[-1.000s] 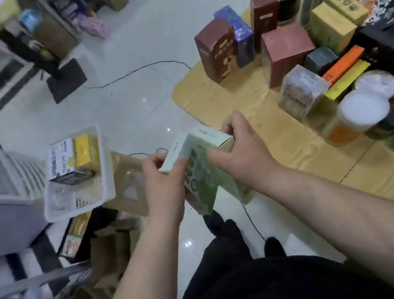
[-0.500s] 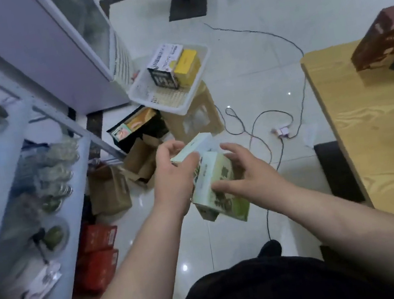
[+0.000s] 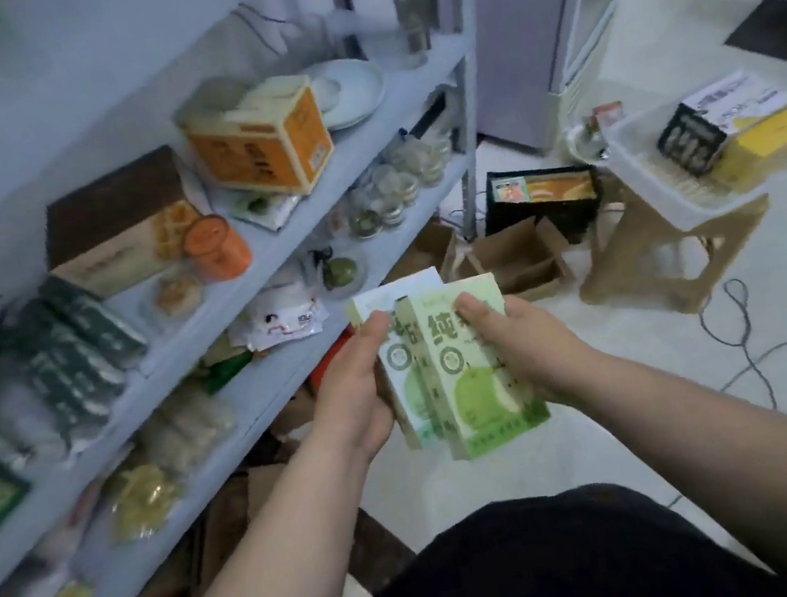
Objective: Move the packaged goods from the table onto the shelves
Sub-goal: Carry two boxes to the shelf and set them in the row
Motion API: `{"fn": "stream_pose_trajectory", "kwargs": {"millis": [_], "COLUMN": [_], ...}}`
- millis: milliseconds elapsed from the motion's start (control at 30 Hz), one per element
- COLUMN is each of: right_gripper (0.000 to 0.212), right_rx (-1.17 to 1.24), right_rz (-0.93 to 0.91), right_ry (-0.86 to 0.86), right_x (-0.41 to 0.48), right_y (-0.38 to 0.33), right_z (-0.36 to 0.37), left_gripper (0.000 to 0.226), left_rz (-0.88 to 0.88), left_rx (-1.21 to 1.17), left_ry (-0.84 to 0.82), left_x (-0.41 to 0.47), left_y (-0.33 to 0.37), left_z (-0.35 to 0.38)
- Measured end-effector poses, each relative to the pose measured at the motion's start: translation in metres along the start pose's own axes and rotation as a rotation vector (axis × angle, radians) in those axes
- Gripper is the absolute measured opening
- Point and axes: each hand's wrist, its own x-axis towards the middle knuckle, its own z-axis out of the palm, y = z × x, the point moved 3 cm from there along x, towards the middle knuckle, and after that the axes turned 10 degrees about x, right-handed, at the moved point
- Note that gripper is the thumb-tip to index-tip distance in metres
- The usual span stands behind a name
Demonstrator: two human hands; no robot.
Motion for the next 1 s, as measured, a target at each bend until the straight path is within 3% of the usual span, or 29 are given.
{"fn": "stream_pose_trajectory", "kwargs": {"millis": [133,400,600,733,1000], "right_gripper": [0.047,0.026,0.012,0.021,0.015], "right_rx": [0.140,0.131,-0.091,-0.126,-0.037], "right_rz": [0.029,-0.096,-0.374,-0.517,-0.594], "right_ry": [-0.180,-0.393,-0.740,-0.919,-1.161], "right_x": [0.023,0.047,0.021,-0.007,-0.060], "right_y": [-0.017,-0.066,-0.127,-0.159,-0.191], "right_z": [0.078,0.205,0.317,0.398,0.504], "left_gripper": [0.043,0.023,0.025,0.022,0.024], "left_rz": [0.051,0.269,0.364,0.434,0.591], "left_rx": [0.069,-0.107,-0.103,-0.132,-0.122], "left_ry": [0.076,0.607,0.994,1.248,1.502], "left_x": [-0.014,-0.075,-0.161,-0.215,-0.290], "left_y": [0.008,0.039,0.067,0.082,0.107], "left_z": [-0.077,-0.191,-0.258,-0.296,-0.347]}}
